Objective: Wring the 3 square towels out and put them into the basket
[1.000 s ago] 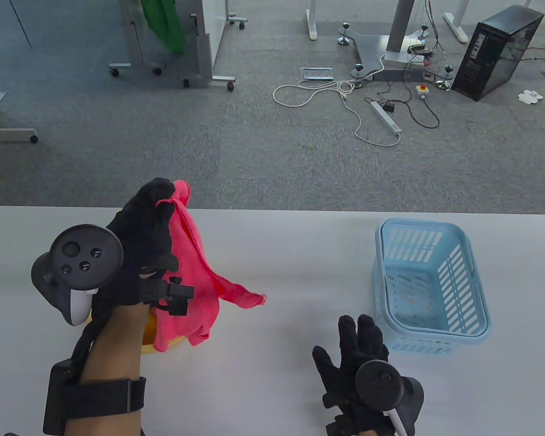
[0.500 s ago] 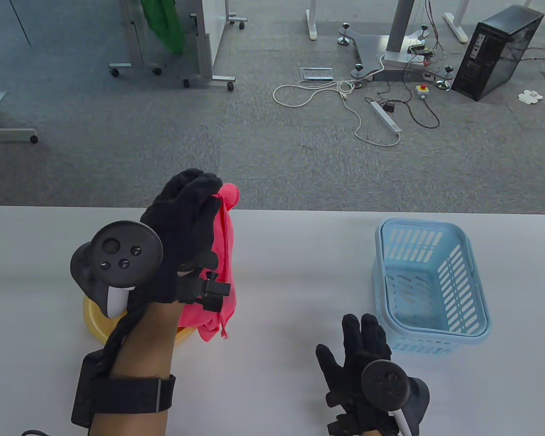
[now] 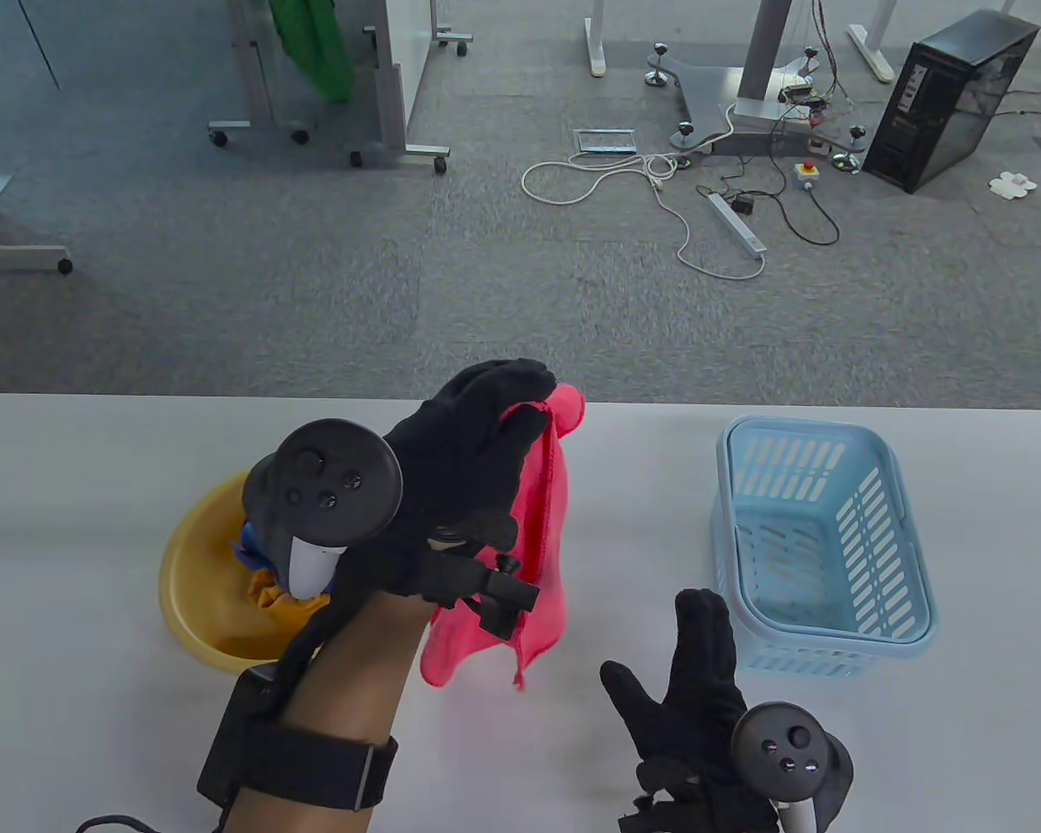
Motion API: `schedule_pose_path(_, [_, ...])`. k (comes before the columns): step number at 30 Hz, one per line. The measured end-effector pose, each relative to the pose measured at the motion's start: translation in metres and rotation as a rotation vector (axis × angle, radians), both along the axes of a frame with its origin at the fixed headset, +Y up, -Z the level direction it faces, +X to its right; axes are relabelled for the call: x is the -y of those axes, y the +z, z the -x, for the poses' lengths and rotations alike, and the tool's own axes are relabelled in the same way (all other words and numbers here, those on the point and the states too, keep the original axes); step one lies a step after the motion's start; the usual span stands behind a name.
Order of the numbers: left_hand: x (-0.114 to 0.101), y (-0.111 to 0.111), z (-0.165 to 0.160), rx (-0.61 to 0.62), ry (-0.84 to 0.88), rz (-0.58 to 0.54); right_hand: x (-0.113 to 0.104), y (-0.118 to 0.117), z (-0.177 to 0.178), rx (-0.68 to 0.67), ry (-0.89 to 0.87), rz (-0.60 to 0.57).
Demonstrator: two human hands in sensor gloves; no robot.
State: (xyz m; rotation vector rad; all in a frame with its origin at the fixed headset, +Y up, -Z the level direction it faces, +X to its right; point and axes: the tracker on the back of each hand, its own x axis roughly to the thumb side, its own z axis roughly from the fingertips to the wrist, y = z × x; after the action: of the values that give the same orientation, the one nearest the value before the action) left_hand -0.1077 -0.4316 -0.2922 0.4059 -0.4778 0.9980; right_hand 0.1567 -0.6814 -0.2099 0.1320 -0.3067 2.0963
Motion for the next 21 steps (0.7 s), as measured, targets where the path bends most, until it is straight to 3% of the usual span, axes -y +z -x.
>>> schedule_pose_path(11, [0.019,0.002,-0.044,0.228,0.028,0.051,0.004,-0.004,-0.001,-0.075,-0.108,0.002])
schedule_pose_path(14, [0.024,0.006,-0.058,0.352,0.083,0.094,0.006,-0.005,0.001,-0.092,-0.131,0.000])
schedule_pose_path(18, [0.027,0.012,-0.073,0.449,0.117,0.130,0.013,-0.008,0.004,-0.181,-0.321,0.055])
schedule_pose_path(21, [0.028,0.017,-0.082,0.511,0.124,0.153,0.018,-0.011,0.001,-0.148,-0.278,0.049])
